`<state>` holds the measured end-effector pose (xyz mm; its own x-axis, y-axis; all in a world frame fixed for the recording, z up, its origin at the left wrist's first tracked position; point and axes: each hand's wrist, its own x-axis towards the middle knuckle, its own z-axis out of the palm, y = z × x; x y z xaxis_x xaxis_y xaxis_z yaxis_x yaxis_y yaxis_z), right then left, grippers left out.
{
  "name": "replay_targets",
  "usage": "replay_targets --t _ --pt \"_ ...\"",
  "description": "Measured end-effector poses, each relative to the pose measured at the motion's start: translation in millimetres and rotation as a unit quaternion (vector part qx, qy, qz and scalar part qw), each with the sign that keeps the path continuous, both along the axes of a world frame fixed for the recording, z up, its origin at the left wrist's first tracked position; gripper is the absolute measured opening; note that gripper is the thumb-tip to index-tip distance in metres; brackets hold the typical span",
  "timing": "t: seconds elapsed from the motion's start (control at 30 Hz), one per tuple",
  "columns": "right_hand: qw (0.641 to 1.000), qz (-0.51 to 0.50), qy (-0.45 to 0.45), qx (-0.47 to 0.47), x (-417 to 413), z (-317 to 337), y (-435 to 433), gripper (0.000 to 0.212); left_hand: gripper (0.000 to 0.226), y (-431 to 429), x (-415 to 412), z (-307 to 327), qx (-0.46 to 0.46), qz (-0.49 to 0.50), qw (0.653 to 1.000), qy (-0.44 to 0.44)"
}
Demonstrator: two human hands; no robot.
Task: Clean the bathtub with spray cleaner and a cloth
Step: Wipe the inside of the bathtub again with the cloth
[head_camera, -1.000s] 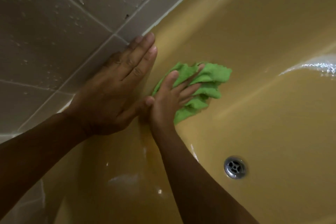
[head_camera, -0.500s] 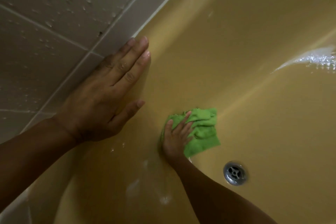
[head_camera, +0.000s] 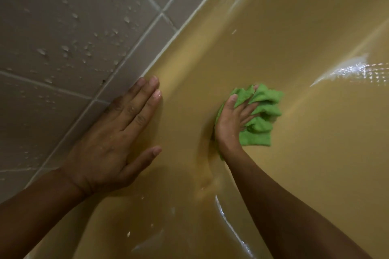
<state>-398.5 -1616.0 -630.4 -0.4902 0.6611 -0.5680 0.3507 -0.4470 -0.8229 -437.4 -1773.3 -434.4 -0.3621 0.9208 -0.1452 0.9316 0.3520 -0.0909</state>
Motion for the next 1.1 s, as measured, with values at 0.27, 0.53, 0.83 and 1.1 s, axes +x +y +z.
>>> replay_targets --t 0.27,0.53,0.83,1.1 --pt "0.976 0.068 0.138 0.154 2.8 75.5 -32.3 0.064 0.083 1.8 1.3 -1.2 0.008 0.002 1.000 0.004" --pt "0.955 0.184 0.141 0.183 28.6 28.2 -70.8 0.068 0.083 8.9 1.7 -2.9 -0.003 0.001 1.000 0.030" --pt "0.961 0.265 0.002 0.076 50.0 -64.6 -44.3 0.078 0.084 47.6 -9.4 -4.5 -0.005 -0.033 0.999 0.029" --pt "0.987 0.138 -0.074 0.034 23.1 -72.4 19.7 0.070 0.088 70.2 -17.9 -2.4 -0.004 -0.056 0.998 0.019"
